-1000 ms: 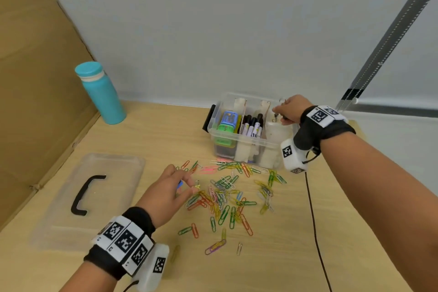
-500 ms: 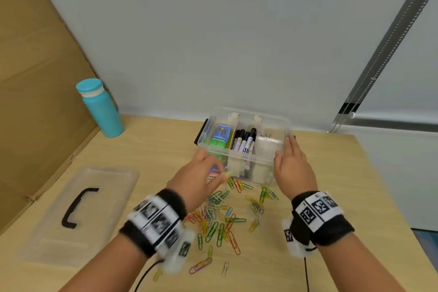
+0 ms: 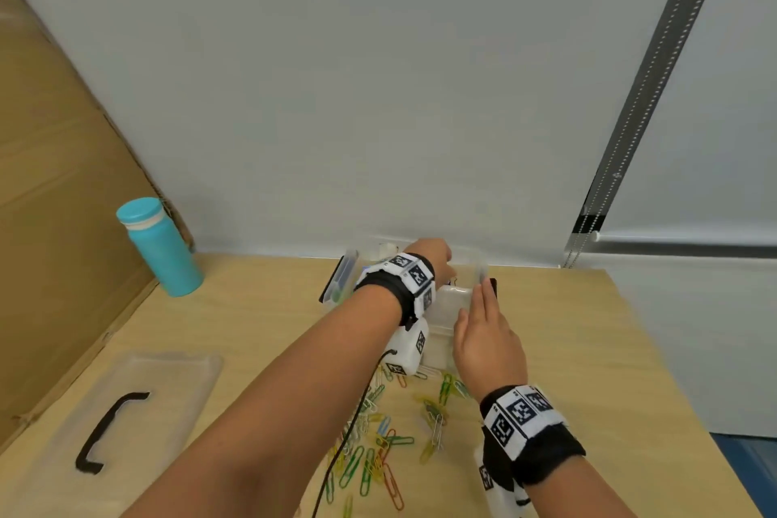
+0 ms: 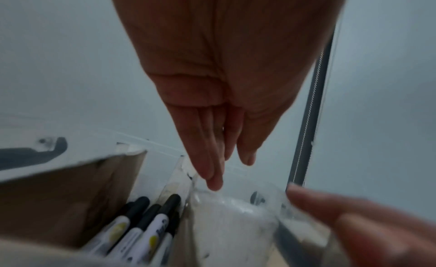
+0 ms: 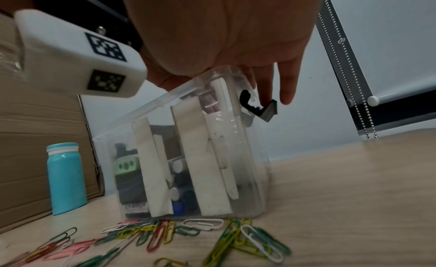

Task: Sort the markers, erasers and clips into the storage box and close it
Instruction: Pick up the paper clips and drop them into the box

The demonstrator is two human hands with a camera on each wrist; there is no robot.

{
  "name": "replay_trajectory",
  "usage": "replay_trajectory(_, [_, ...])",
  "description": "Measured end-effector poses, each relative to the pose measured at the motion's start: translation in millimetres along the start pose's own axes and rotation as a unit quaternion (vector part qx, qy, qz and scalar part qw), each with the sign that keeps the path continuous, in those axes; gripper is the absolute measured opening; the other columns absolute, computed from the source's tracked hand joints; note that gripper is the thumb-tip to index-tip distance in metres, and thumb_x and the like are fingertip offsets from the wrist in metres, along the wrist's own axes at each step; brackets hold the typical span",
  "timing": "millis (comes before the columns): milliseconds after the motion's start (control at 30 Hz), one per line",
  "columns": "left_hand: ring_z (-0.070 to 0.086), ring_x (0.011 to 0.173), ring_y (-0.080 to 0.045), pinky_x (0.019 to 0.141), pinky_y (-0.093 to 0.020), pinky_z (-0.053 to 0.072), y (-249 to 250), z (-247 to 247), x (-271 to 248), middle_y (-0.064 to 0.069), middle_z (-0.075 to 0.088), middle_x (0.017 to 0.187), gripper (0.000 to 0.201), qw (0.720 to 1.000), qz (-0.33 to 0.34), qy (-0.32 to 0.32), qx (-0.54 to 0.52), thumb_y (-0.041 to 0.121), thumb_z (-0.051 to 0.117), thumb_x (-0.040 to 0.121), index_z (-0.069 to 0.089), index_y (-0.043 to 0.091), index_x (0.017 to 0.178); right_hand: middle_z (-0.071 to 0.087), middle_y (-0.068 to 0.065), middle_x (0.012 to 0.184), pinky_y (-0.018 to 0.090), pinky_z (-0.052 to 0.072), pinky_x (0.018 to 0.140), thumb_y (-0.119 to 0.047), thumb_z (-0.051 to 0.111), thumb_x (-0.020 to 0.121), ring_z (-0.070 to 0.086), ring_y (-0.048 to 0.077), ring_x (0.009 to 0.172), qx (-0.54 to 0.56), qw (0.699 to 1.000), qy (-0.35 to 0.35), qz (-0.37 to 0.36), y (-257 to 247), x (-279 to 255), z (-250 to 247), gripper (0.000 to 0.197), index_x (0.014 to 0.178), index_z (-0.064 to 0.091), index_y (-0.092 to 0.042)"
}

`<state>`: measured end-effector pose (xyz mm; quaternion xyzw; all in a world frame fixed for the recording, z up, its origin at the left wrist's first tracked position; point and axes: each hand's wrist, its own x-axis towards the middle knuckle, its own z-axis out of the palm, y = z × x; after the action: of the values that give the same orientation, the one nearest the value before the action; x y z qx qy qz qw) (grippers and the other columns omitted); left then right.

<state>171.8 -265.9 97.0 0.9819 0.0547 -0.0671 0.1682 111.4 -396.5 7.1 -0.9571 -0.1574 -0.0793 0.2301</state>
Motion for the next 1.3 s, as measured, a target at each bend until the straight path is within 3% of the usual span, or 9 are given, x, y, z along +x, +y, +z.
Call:
replay_trajectory(233, [0.059, 0.098, -0.009, 0.091, -0.026, 0.048, -62, -15, -100, 0.004, 0.065, 0.113, 0.029, 0.978, 0.085, 0.122, -0.148, 0.019, 0.05, 0.093, 0.06, 0.02, 0.12, 0.001, -0.001, 0.161, 0.036, 0.041, 0.105, -0.034, 0.022, 0.101, 0.039, 0.021, 0.135, 0.056, 0.998, 0.006, -0.024, 5, 0, 6, 0.056, 0.151, 0.017, -0.009])
replay_trajectory(367, [0.052, 0.098, -0.012, 0.09, -0.03, 0.047, -135, 14, -159, 0.007, 0.052, 0.099, 0.033, 0.971, 0.052, 0.193, -0.128, 0.017, 0.05, 0.092, 0.053, 0.025, 0.124, 0.015, 0.004, 0.157, 0.038, 0.021, 0.117, -0.031, 0.034, 0.1, 0.021, 0.02, 0.143, 0.284, 0.957, 0.032, 0.059, 13, -9, 5, 0.054, 0.149, 0.018, -0.014])
replay_trajectory(500, [0.043, 0.12, -0.019, 0.108, -0.035, 0.035, -198, 56, -187, 0.0, 0.048, 0.127, 0.043, 0.992, -0.054, 0.082, -0.076, 0.023, 0.047, 0.095, 0.041, 0.023, 0.137, 0.034, 0.016, 0.135, 0.031, 0.029, 0.103, -0.009, 0.047, 0.093, 0.036, 0.029, 0.125, 0.264, 0.945, 0.044, 0.189, 11, -46, 13, 0.036, 0.128, 0.04, -0.002])
replay_trajectory(633, [0.023, 0.139, -0.025, 0.116, -0.035, 0.022, -219, 79, -177, -0.003, 0.026, 0.153, 0.055, 0.995, -0.083, -0.025, -0.046, 0.032, 0.04, 0.097, 0.023, 0.022, 0.148, 0.039, 0.006, 0.132, 0.035, 0.035, 0.101, -0.031, 0.045, 0.095, 0.036, 0.024, 0.119, 0.048, 0.984, -0.156, 0.073, -12, -64, 38, 0.036, 0.128, 0.045, -0.017])
replay_trajectory(800, [0.0, 0.146, -0.033, 0.121, -0.04, 0.005, -207, 94, -162, -0.002, -0.001, 0.16, 0.062, 0.989, -0.034, -0.145, 0.022, 0.034, 0.038, 0.098, 0.007, 0.03, 0.151, 0.022, 0.005, 0.152, 0.047, 0.023, 0.115, -0.058, 0.026, 0.094, 0.018, 0.031, 0.14, -0.098, 0.96, -0.263, 0.017, -31, -60, 65, 0.062, 0.148, 0.021, -0.029])
replay_trajectory(933, [-0.01, 0.145, -0.037, 0.119, -0.04, -0.004, -193, 108, -182, 0.001, -0.01, 0.16, 0.061, 0.984, 0.038, -0.156, 0.078, 0.036, 0.03, 0.098, 0.001, 0.03, 0.151, 0.01, 0.003, 0.159, 0.045, 0.014, 0.119, -0.064, 0.017, 0.092, 0.005, 0.029, 0.146, -0.111, 0.952, -0.285, 0.006, -40, -83, 66, 0.072, 0.152, 0.011, -0.025])
replay_trajectory(1067, [-0.013, 0.146, -0.032, 0.121, -0.041, 0.004, -195, 123, -204, 0.009, -0.011, 0.159, 0.059, 0.981, 0.082, -0.168, 0.058, 0.037, 0.029, 0.097, 0.003, 0.037, 0.149, 0.014, -0.001, 0.157, 0.041, 0.015, 0.118, -0.079, -0.02, 0.063, 0.006, 0.025, 0.147, -0.113, 0.948, -0.296, -0.041, -58, -124, 58, 0.11, 0.152, 0.012, -0.023])
replay_trajectory(1200, [-0.001, 0.147, -0.023, 0.121, -0.038, 0.011, -187, 111, -194, 0.007, 0.001, 0.16, 0.057, 0.987, 0.105, -0.117, 0.026, 0.024, 0.034, 0.097, 0.012, 0.029, 0.149, 0.031, 0.0, 0.146, 0.035, 0.033, 0.109, -0.052, 0.024, 0.098, 0.029, 0.021, 0.134, -0.065, 0.959, -0.274, -0.043, -70, -114, 50, 0.056, 0.144, 0.032, -0.02])
replay_trajectory(1300, [0.01, 0.146, -0.021, 0.12, -0.037, 0.015, -179, 103, -162, 0.001, 0.009, 0.159, 0.057, 0.988, 0.123, -0.084, 0.029, 0.02, 0.035, 0.096, 0.014, 0.02, 0.15, 0.037, 0.003, 0.139, 0.035, 0.04, 0.101, -0.032, 0.033, 0.099, 0.039, 0.022, 0.124, -0.059, 0.971, -0.225, -0.062, -80, -83, 55, 0.043, 0.138, 0.037, -0.014])
